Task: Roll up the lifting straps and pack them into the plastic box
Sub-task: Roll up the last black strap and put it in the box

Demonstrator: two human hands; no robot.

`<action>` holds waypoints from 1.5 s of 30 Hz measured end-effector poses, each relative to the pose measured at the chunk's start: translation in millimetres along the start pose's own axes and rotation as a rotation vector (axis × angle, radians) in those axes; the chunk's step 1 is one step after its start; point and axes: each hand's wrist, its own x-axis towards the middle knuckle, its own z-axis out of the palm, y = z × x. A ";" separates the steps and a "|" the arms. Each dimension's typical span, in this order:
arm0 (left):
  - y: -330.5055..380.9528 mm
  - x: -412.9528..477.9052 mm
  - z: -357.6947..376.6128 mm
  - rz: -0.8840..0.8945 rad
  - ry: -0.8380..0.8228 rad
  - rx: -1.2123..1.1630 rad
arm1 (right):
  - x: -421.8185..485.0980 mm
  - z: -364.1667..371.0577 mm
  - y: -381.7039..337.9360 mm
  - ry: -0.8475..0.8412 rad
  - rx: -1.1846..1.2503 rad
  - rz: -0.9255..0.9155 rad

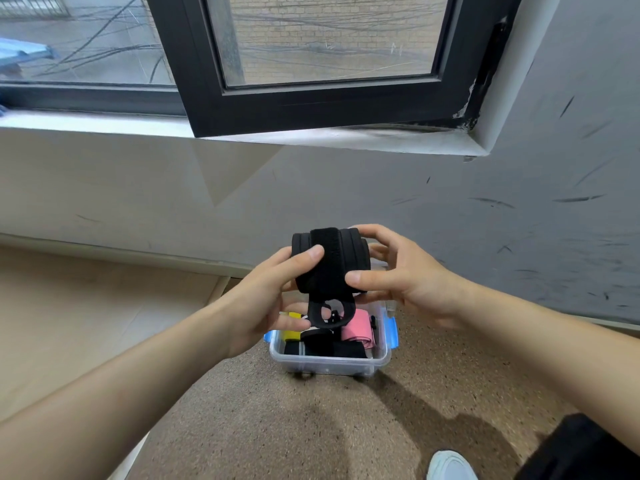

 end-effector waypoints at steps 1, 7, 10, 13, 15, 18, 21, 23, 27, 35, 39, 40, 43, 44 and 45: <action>-0.1 -0.2 0.2 -0.004 0.003 -0.011 | -0.4 -0.2 1.0 0.000 -0.059 -0.034; -0.7 3.5 -1.3 0.079 0.067 -0.038 | -1.9 -3.1 2.4 -0.049 -0.237 -0.078; -2.1 4.9 -2.7 0.128 0.106 -0.041 | -1.4 -2.7 -4.7 -0.049 0.024 0.055; -1.3 7.5 -5.3 0.164 0.151 -0.100 | 1.0 -4.1 -4.3 -0.008 0.113 0.112; -1.1 10.0 -7.7 0.157 0.201 -0.115 | 1.2 -3.2 -1.3 -0.031 0.139 0.129; -2.0 10.3 -9.0 0.116 0.278 -0.132 | 0.3 2.6 3.5 0.017 0.193 0.127; -6.4 9.8 -4.8 0.065 0.325 -0.064 | 1.1 6.2 11.7 0.122 0.214 0.105; -11.6 10.0 -1.8 0.077 0.343 -0.012 | 2.6 8.8 16.0 0.171 0.229 0.118; -17.6 7.9 -0.8 0.200 0.310 0.191 | 2.8 14.6 21.2 0.207 0.237 0.146; -40.8 27.1 -11.8 0.235 0.315 0.413 | 9.7 14.8 36.3 0.201 -0.001 0.217; -60.4 47.1 -18.8 0.166 0.333 0.429 | 31.1 2.6 54.5 0.187 -0.005 0.308; -65.8 54.4 -21.2 0.150 0.344 0.429 | 37.6 1.6 61.3 0.189 -0.009 0.324; -85.9 83.0 -24.3 0.117 0.384 0.414 | 58.5 -2.2 85.2 0.237 -0.049 0.338; -94.5 93.3 -23.7 0.105 0.399 0.401 | 65.5 -5.4 95.1 0.264 -0.069 0.333; -104.3 103.4 -22.8 0.096 0.407 0.390 | 71.8 -9.7 105.4 0.286 -0.092 0.328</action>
